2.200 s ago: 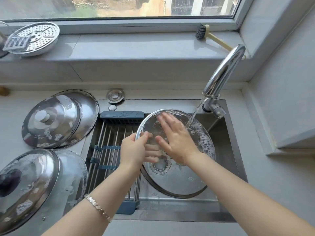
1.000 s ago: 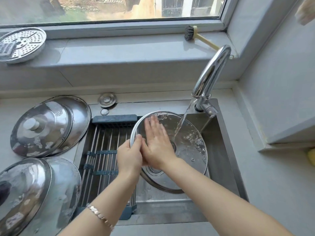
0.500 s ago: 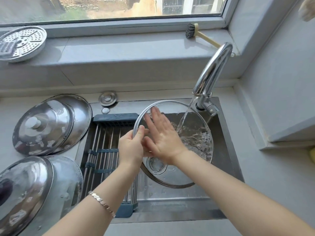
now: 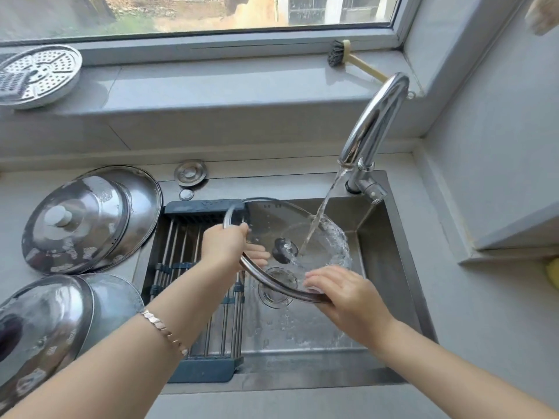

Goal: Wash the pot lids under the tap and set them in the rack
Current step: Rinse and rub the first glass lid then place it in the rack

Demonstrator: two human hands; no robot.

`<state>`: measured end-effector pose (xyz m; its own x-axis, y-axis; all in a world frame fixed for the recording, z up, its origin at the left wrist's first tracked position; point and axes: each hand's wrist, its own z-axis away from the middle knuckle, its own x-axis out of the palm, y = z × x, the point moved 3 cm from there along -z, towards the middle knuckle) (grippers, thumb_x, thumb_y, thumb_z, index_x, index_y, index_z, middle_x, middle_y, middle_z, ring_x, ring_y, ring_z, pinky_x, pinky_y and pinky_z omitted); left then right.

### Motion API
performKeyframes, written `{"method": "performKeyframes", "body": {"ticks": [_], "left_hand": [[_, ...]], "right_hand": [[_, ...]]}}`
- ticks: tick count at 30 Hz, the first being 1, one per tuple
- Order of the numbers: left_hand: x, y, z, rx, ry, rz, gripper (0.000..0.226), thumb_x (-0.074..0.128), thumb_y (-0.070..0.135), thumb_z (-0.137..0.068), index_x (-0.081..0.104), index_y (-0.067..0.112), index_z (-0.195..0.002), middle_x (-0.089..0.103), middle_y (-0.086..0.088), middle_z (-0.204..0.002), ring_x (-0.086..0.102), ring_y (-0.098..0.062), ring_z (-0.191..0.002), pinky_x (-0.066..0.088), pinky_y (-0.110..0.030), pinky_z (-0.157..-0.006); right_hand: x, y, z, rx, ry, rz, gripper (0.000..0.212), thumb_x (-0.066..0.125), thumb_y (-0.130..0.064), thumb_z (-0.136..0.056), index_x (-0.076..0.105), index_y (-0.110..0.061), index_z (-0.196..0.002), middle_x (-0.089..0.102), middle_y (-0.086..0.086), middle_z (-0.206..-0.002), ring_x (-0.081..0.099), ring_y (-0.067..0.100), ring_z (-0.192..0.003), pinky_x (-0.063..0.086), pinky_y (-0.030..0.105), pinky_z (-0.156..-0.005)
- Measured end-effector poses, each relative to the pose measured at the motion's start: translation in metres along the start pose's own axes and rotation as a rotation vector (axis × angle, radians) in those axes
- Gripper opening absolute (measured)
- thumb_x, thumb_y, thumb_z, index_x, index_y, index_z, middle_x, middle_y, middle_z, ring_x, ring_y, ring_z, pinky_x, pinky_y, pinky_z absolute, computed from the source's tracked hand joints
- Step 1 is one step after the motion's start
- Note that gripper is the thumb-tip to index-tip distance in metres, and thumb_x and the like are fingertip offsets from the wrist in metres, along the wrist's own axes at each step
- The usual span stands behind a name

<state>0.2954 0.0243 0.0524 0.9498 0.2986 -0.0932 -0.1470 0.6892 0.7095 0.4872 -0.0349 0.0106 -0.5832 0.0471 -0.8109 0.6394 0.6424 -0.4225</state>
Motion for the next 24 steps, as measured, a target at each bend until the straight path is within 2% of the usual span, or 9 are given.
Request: {"method": "performKeyframes", "body": {"ticks": [3,5,8,10,13,15,18,20,24], "left_hand": [[0.001,-0.010,-0.003,-0.168,-0.098,-0.054,0.023,0.045,0.019,-0.097,0.049,-0.003,-0.102,0.064,-0.031,-0.089,0.069,-0.037,-0.073,0.060,-0.037,-0.058],[0.003,-0.016,-0.002,-0.229,-0.165,-0.048,0.039,0.044,0.035,-0.097,0.049,-0.003,-0.106,0.066,-0.028,-0.091,0.070,-0.032,-0.069,0.060,-0.033,-0.054],[0.006,-0.027,-0.006,-0.231,-0.167,-0.084,0.054,0.034,0.051,-0.096,0.048,0.005,-0.119,0.057,-0.025,-0.120,0.063,-0.035,-0.098,0.057,-0.043,-0.074],[0.003,-0.038,-0.012,-0.201,-0.127,-0.164,0.053,0.032,0.054,-0.095,0.047,0.015,-0.128,0.042,-0.018,-0.140,0.049,-0.034,-0.122,0.047,-0.049,-0.093],[0.001,-0.055,-0.013,-0.249,-0.140,-0.175,0.059,0.029,0.055,-0.095,0.034,0.020,-0.142,0.028,-0.009,-0.153,0.034,-0.030,-0.136,0.033,-0.053,-0.107],[0.003,-0.061,-0.011,-0.296,-0.190,-0.088,0.059,0.027,0.056,-0.095,0.036,0.019,-0.140,0.041,-0.010,-0.144,0.045,-0.031,-0.127,0.037,-0.054,-0.102],[0.004,-0.053,-0.012,-0.259,-0.182,-0.025,0.053,0.027,0.052,-0.097,0.045,0.015,-0.130,0.056,-0.006,-0.110,0.056,-0.026,-0.102,0.045,-0.039,-0.078],[0.000,-0.041,-0.016,-0.216,-0.177,-0.050,0.055,0.030,0.054,-0.096,0.048,0.013,-0.127,0.057,-0.004,-0.094,0.056,-0.026,-0.103,0.041,-0.036,-0.081],[0.000,-0.015,-0.018,-0.169,-0.216,-0.103,0.046,0.033,0.052,-0.095,0.056,0.014,-0.106,0.057,-0.001,-0.074,0.056,-0.017,-0.078,0.038,-0.039,-0.089]], "right_hand": [[-0.018,0.004,-0.003,-0.015,0.131,-0.009,0.019,0.056,-0.031,-0.089,0.061,-0.014,-0.085,0.067,-0.001,-0.071,0.060,0.011,-0.065,0.049,0.025,-0.054],[-0.028,0.012,-0.008,0.079,0.159,-0.034,0.027,0.052,-0.043,-0.088,0.056,-0.017,-0.085,0.062,-0.009,-0.064,0.053,0.005,-0.062,0.043,0.019,-0.052],[-0.037,0.029,-0.015,0.514,0.194,-0.297,0.028,0.056,-0.052,-0.082,0.054,-0.025,-0.074,0.054,-0.019,-0.056,0.058,0.002,-0.057,0.046,0.020,-0.055],[-0.039,0.043,-0.016,0.835,0.242,-0.552,0.024,0.062,-0.041,-0.081,0.054,-0.021,-0.070,0.058,-0.008,-0.058,0.064,0.012,-0.053,0.051,0.030,-0.055],[-0.037,0.060,-0.009,1.168,0.319,-0.802,0.023,0.059,-0.027,-0.088,0.054,-0.009,-0.076,0.061,0.011,-0.062,0.062,0.009,-0.041,0.051,0.021,-0.043],[-0.027,0.064,0.000,1.320,0.343,-0.893,0.024,0.055,-0.028,-0.091,0.054,-0.008,-0.077,0.059,0.010,-0.063,0.060,0.007,-0.039,0.047,0.015,-0.039],[-0.003,0.064,0.016,1.508,0.398,-1.065,0.025,0.055,-0.032,-0.091,0.054,-0.011,-0.079,0.060,0.004,-0.059,0.059,0.004,-0.037,0.045,0.013,-0.036],[0.016,0.060,0.027,1.618,0.414,-1.145,0.026,0.051,-0.037,-0.092,0.053,-0.013,-0.080,0.058,-0.001,-0.055,0.055,0.002,-0.034,0.043,0.012,-0.034],[0.062,0.043,0.044,1.816,0.368,-1.226,0.035,0.038,-0.045,-0.096,0.054,-0.013,-0.089,0.042,-0.002,-0.052,0.042,0.003,-0.028,0.036,0.012,-0.032]]}}
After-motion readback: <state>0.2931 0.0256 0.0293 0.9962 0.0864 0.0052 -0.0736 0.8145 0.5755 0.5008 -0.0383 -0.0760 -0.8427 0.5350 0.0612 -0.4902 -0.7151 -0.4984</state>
